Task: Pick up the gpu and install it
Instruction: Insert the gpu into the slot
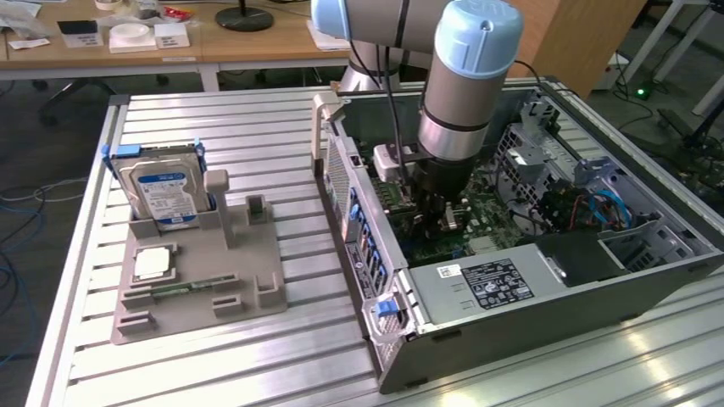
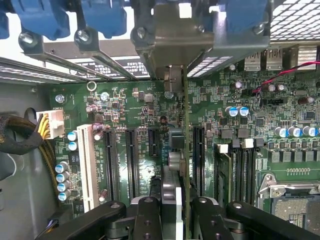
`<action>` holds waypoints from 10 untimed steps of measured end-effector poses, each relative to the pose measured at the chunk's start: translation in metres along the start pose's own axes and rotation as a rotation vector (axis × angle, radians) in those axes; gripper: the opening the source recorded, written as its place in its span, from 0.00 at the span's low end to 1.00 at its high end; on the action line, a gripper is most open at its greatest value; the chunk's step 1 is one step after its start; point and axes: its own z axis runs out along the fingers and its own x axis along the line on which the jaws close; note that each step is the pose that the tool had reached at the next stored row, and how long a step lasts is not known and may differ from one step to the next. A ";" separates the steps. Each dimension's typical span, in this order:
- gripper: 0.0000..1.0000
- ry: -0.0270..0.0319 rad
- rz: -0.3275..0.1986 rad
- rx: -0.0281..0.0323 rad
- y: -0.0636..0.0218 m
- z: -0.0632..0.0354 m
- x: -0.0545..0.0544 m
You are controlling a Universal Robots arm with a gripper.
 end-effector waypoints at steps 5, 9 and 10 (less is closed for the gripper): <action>0.28 -0.0005 0.000 -0.0001 0.0000 0.0004 0.000; 0.28 -0.0005 0.000 -0.0002 0.0001 0.0011 0.000; 0.28 -0.0002 0.000 -0.0003 0.0001 0.0014 0.000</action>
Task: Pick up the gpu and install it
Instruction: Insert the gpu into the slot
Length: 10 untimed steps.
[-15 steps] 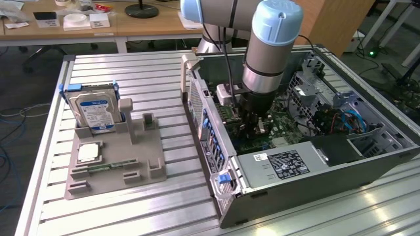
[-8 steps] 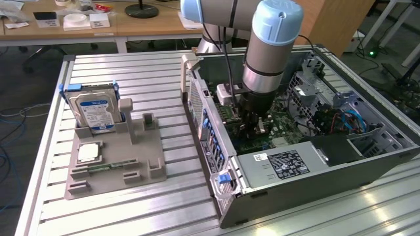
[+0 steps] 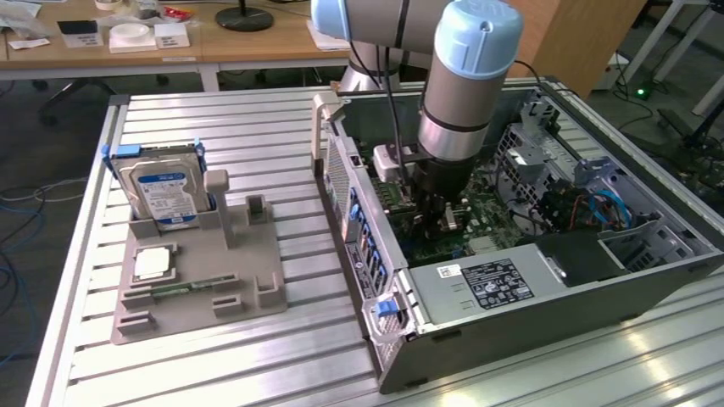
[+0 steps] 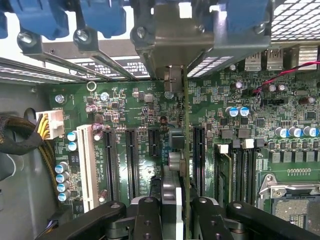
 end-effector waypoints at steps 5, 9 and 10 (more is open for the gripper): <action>0.28 0.0000 0.000 -0.0007 0.0001 0.0020 0.000; 0.28 -0.0006 0.000 -0.0014 0.0002 0.0041 0.000; 0.28 -0.0003 0.000 -0.0018 0.0002 0.0044 0.000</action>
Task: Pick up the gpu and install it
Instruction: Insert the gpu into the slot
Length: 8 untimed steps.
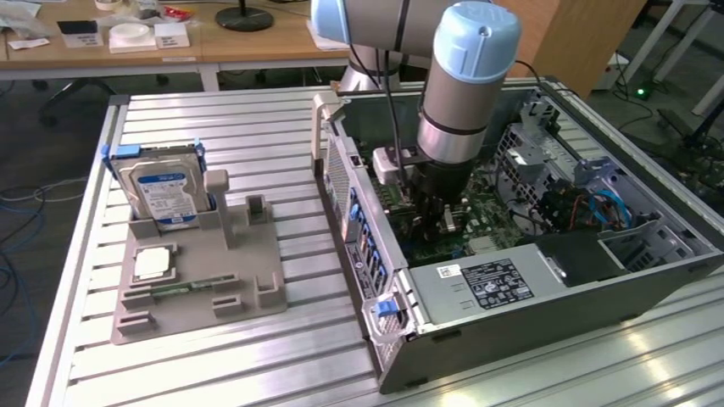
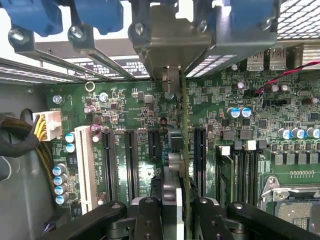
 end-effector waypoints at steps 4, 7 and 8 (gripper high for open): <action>0.28 -0.0004 0.000 -0.0006 0.0001 0.0014 0.000; 0.28 -0.0002 0.000 -0.0007 0.0001 0.0014 0.000; 0.28 -0.0001 0.000 -0.0008 0.0001 0.0014 0.000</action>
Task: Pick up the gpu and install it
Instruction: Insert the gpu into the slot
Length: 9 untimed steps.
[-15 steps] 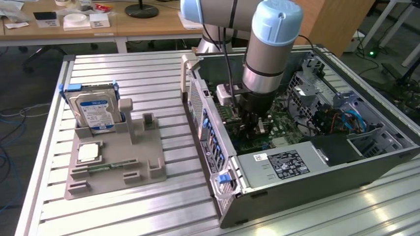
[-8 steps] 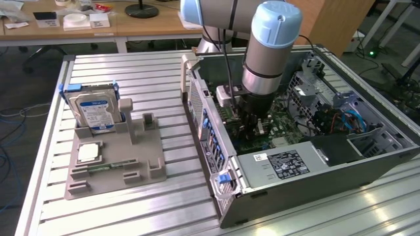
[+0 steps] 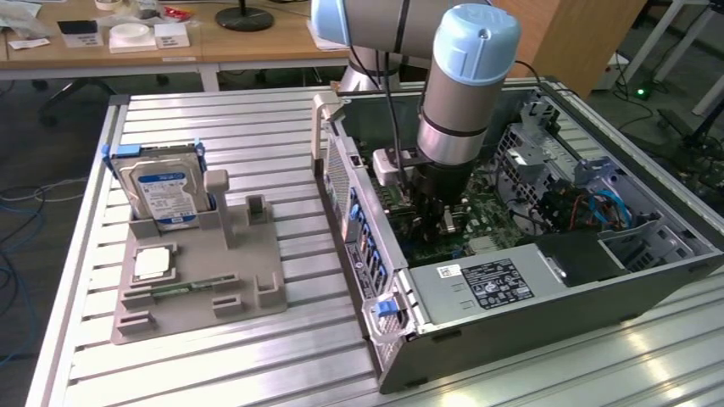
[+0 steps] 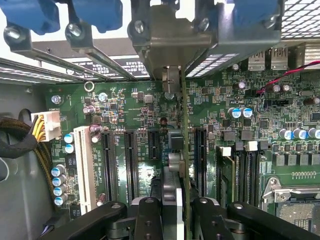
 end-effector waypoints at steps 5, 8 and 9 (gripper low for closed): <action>0.28 0.0000 0.000 0.0000 0.0000 0.0000 0.000; 0.28 0.0000 0.000 0.0000 0.0000 0.0000 0.000; 0.28 0.0000 0.000 0.0000 0.0000 0.0000 0.000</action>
